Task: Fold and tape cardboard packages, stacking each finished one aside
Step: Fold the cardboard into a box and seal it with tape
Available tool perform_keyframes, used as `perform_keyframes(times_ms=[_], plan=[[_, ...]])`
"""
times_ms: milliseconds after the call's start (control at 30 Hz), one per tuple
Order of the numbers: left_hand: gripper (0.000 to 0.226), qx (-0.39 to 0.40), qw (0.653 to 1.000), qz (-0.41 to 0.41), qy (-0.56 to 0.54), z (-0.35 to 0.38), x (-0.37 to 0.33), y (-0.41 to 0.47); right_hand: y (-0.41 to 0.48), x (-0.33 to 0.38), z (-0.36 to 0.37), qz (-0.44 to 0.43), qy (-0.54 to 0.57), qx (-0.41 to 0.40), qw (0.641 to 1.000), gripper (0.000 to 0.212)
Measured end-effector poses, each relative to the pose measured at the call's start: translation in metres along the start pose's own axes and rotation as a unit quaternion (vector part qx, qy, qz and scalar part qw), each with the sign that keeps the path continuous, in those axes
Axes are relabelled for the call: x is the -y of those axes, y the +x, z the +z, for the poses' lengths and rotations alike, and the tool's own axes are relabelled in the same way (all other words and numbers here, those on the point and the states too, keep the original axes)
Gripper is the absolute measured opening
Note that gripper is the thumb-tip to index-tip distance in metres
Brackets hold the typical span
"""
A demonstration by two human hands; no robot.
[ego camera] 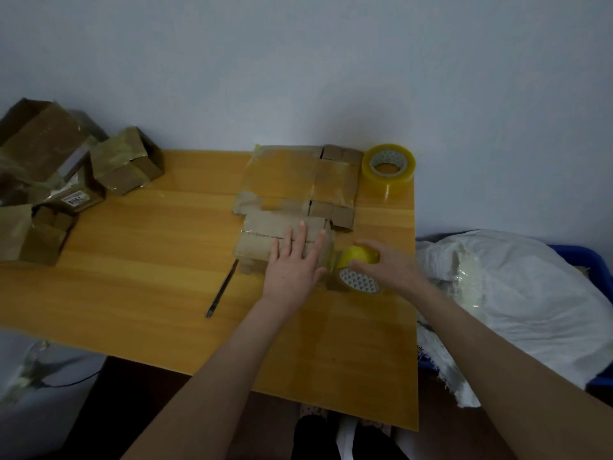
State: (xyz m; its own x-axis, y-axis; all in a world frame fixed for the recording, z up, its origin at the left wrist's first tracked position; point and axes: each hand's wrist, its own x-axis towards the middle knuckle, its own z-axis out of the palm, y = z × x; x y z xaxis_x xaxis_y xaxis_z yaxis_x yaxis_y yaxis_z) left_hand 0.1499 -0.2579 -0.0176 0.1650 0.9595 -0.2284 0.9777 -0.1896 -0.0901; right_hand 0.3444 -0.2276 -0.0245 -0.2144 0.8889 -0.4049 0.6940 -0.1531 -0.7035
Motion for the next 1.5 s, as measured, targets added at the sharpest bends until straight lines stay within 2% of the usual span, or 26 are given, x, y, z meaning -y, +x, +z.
perform_keyframes(times_ms=[200, 500, 633, 733, 800, 867, 967, 1000, 1033, 1100, 1200, 1300, 1400, 1500], plan=[[0.067, -0.001, 1.000, 0.008, 0.005, 0.003, 0.005, 0.002, 0.005, 0.004, 0.008, 0.030, 0.034, -0.026, 0.999, 0.041], [0.064, -0.006, 0.999, 0.029, 0.021, 0.000, 0.013, 0.001, 0.003, 0.008, 0.013, 0.060, -0.092, -0.050, 0.993, 0.039], [0.062, -0.032, 0.999, 0.018, 0.015, 0.003, 0.010, -0.001, 0.000, 0.006, 0.023, 0.085, -0.031, -0.071, 0.993, 0.030], [0.061, -0.083, 0.995, 0.020, -0.056, 0.008, 0.010, -0.006, -0.001, 0.008, 0.028, 0.095, -0.020, -0.104, 0.990, 0.027], [0.063, -0.138, 0.975, 0.021, -0.170, 0.011, 0.015, -0.015, 0.000, 0.012, 0.031, 0.105, -0.002, -0.122, 0.987, 0.028], [0.063, -0.191, 0.945, -0.015, -0.266, 0.013, 0.024, -0.026, 0.003, 0.016, 0.035, 0.111, 0.010, -0.127, 0.986, 0.028], [0.038, -0.293, 0.881, -0.160, -0.337, 0.025, 0.044, -0.044, 0.010, 0.020, 0.045, 0.111, 0.033, -0.131, 0.985, 0.029], [0.028, -0.300, 0.863, -0.217, -0.344, 0.033, 0.054, -0.048, 0.012, 0.021, 0.048, 0.112, 0.037, -0.134, 0.984, 0.029], [0.024, -0.278, 0.857, -0.265, -0.342, 0.042, 0.066, -0.050, 0.014, 0.021, 0.051, 0.113, 0.037, -0.136, 0.984, 0.029], [0.032, -0.183, 0.876, -0.327, -0.304, 0.063, 0.091, -0.051, 0.016, 0.021, 0.054, 0.116, 0.025, -0.137, 0.983, 0.029], [0.048, -0.066, 0.892, -0.357, -0.271, 0.088, 0.119, -0.045, 0.018, 0.020, 0.058, 0.119, 0.030, -0.142, 0.982, 0.028], [0.036, 0.016, 0.897, -0.367, -0.246, 0.105, 0.132, -0.035, 0.019, 0.018, 0.060, 0.116, 0.044, -0.153, 0.980, 0.027], [0.014, 0.037, 0.904, -0.357, -0.233, 0.111, 0.129, -0.040, 0.020, 0.015, 0.060, 0.113, 0.054, -0.162, 0.979, 0.025], [0.018, -0.012, 0.868, -0.383, -0.317, 0.100, 0.109, -0.062, 0.019, 0.017, 0.059, 0.117, 0.068, -0.159, 0.978, 0.024]])
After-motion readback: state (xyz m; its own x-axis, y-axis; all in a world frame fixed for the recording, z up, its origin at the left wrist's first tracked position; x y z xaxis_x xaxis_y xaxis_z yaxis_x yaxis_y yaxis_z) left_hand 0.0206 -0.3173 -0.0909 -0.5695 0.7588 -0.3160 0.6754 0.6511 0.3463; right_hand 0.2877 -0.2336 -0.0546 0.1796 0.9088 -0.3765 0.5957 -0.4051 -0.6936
